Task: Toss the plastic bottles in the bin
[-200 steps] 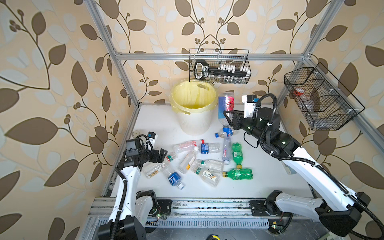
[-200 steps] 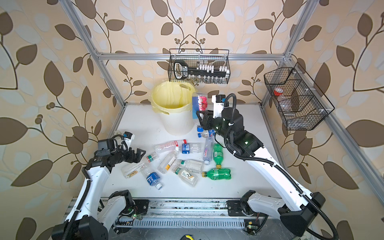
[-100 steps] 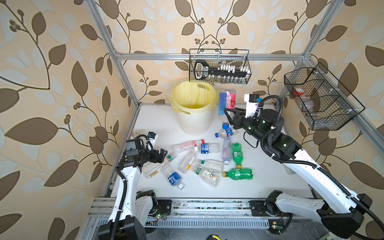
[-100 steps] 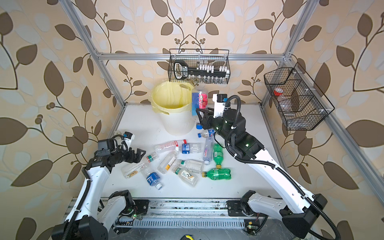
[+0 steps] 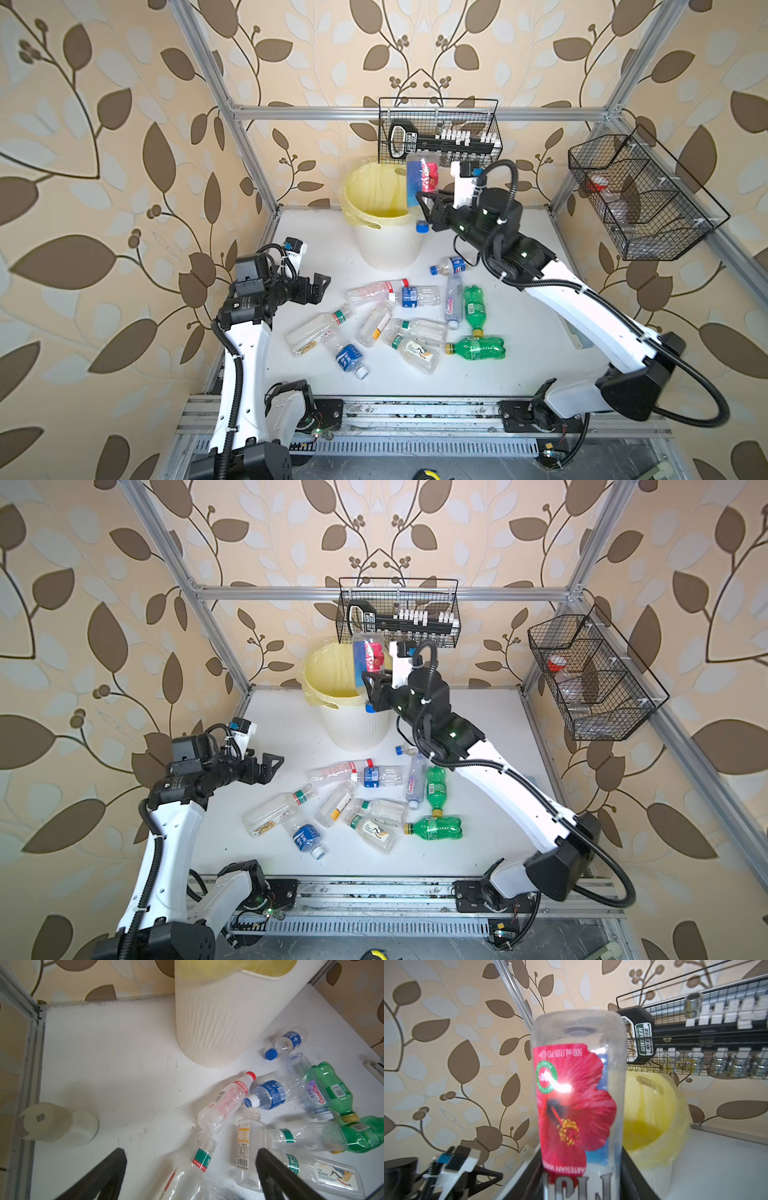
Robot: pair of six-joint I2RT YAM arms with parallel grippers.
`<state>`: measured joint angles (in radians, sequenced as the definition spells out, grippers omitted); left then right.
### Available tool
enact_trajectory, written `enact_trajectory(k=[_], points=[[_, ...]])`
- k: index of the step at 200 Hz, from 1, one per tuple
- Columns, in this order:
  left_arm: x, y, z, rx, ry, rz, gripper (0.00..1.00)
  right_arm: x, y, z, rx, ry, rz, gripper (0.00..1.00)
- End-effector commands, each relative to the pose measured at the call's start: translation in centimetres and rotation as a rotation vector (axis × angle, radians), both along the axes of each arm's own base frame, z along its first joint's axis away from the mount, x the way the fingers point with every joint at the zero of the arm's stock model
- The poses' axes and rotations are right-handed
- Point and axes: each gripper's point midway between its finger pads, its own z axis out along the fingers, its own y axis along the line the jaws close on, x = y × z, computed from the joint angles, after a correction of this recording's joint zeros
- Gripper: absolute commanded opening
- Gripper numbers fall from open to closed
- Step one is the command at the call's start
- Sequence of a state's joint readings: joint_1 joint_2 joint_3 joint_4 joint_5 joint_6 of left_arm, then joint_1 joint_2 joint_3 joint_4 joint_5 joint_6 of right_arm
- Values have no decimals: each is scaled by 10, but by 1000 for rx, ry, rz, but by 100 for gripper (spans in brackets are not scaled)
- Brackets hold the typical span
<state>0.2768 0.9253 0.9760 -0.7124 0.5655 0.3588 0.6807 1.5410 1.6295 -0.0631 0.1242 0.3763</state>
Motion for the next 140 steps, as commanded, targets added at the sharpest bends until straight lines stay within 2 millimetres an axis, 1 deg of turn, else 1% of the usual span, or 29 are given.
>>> enact_trajectory(k=[1, 2, 4, 5, 8, 14, 18, 20, 22, 30, 37, 41, 49, 65, 67, 74, 79, 81, 85, 86, 90, 92, 95, 104, 106, 111, 113, 119, 140], points=[[-18, -14, -1, -70, 72, -50, 99, 41, 21, 17, -34, -67, -61, 59], [-18, -14, -1, -68, 71, -50, 99, 44, 23, 12, -46, -58, -65, 61], [-18, -14, -1, -67, 72, -51, 99, 48, 25, 15, -50, -59, -72, 64], [-19, -14, -1, -66, 71, -51, 99, 51, 27, 11, -59, -50, -74, 65], [-19, -13, -2, -63, 72, -51, 99, 58, 30, 16, -70, -49, -87, 70], [-21, -13, -2, -56, 73, -50, 99, 70, 34, 16, -101, -34, -106, 77], [-22, -13, -3, -50, 74, -48, 99, 75, 36, 15, -117, -25, -117, 82], [-22, -12, -3, -47, 73, -47, 99, 76, 35, 19, -122, -26, -122, 85], [-23, -12, -3, -45, 73, -46, 99, 80, 37, 14, -137, -16, -129, 87], [-25, -12, -3, -35, 74, -43, 99, 88, 39, 13, -166, -2, -154, 99], [-28, -12, -1, -29, 72, -44, 99, 91, 38, 11, -183, 12, -170, 100], [-30, -12, -1, -27, 74, -47, 99, 91, 36, 15, -181, 12, -175, 100], [-32, -13, 0, -23, 71, -53, 99, 89, 35, 14, -186, 22, -172, 100], [-36, -16, 1, -22, 63, -61, 99, 77, 30, 13, -184, 24, -163, 100], [-37, -16, 1, -22, 62, -61, 99, 73, 28, 18, -174, 16, -163, 100], [-38, -17, 1, -24, 60, -64, 99, 66, 24, 14, -165, 15, -157, 100], [-38, -17, 2, -26, 59, -67, 99, 57, 18, 16, -152, 9, -151, 100], [-38, -18, 2, -27, 58, -69, 99, 54, 15, 20, -138, -1, -152, 100], [-39, -18, 2, -29, 58, -71, 99, 48, 12, 18, -129, -2, -146, 100], [-39, -18, 2, -29, 57, -72, 99, 46, 11, 21, -122, -8, -145, 100], [-39, -19, 3, -32, 58, -73, 99, 39, 6, 18, -113, -8, -142, 100], [-39, -19, 3, -33, 59, -73, 99, 36, 5, 21, -106, -14, -140, 100], [-39, -19, 3, -35, 58, -75, 99, 32, 2, 17, -102, -10, -139, 100], [-39, -20, 3, -41, 63, -80, 99, 19, -9, 18, -81, -18, -135, 100], [-40, -21, 3, -42, 63, -81, 99, 16, -11, 14, -84, -13, -133, 100], [-40, -21, 3, -46, 67, -83, 99, 8, -16, 14, -74, -14, -129, 100], [-40, -21, 3, -46, 68, -83, 99, 5, -18, 9, -78, -6, -128, 100], [-40, -21, 4, -48, 70, -84, 99, -2, -23, 7, -77, -4, -125, 100], [-40, -22, 3, -49, 80, -93, 99, -24, -41, -18, -112, 47, -120, 100]])
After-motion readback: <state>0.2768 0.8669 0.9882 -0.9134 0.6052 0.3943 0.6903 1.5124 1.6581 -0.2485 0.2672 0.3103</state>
